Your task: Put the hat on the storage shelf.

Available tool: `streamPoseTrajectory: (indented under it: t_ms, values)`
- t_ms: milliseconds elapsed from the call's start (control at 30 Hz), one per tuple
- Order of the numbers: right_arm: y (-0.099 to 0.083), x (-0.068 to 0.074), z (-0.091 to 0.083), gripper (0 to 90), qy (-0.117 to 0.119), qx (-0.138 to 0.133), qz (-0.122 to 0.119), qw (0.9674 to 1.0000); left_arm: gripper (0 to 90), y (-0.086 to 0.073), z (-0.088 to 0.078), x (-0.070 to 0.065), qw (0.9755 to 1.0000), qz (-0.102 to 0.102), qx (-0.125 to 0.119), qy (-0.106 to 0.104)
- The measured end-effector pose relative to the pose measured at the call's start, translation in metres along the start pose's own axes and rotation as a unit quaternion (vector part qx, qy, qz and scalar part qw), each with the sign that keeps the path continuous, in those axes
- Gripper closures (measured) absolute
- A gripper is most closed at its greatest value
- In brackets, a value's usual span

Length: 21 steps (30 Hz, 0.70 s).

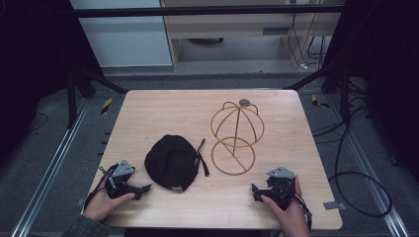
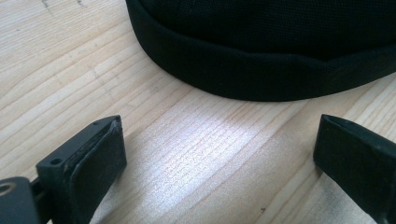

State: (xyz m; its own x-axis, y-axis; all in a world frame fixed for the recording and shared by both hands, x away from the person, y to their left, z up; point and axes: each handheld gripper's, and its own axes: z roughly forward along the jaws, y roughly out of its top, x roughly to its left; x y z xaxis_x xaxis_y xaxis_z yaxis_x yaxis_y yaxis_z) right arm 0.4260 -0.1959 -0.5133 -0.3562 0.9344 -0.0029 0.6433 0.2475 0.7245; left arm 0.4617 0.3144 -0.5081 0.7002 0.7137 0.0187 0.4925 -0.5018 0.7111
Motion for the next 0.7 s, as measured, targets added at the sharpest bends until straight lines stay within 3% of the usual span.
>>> streamPoseTrajectory:
  t_ms: [267,400,533,600,700]
  values:
    - [0.0,0.0,0.0,0.4,0.0,0.0,0.0,1.0,1.5,-0.001,-0.001,0.001,1.0,0.005,0.0,-0.006]
    - [0.0,0.0,0.0,0.4,0.0,0.0,0.0,1.0,3.1,0.001,-0.004,0.002,0.9999,0.004,0.012,-0.008]
    - [0.0,0.0,0.0,0.4,0.0,0.0,0.0,1.0,4.2,0.002,-0.015,0.001,1.0,0.0,0.002,0.003]
    - [0.0,0.0,0.0,0.4,0.0,0.0,0.0,1.0,4.2,0.002,-0.021,0.0,0.9998,-0.011,-0.014,-0.012]
    - [0.0,0.0,0.0,0.4,0.0,0.0,0.0,1.0,4.3,0.002,-0.023,-0.003,0.9998,-0.004,-0.015,-0.011]
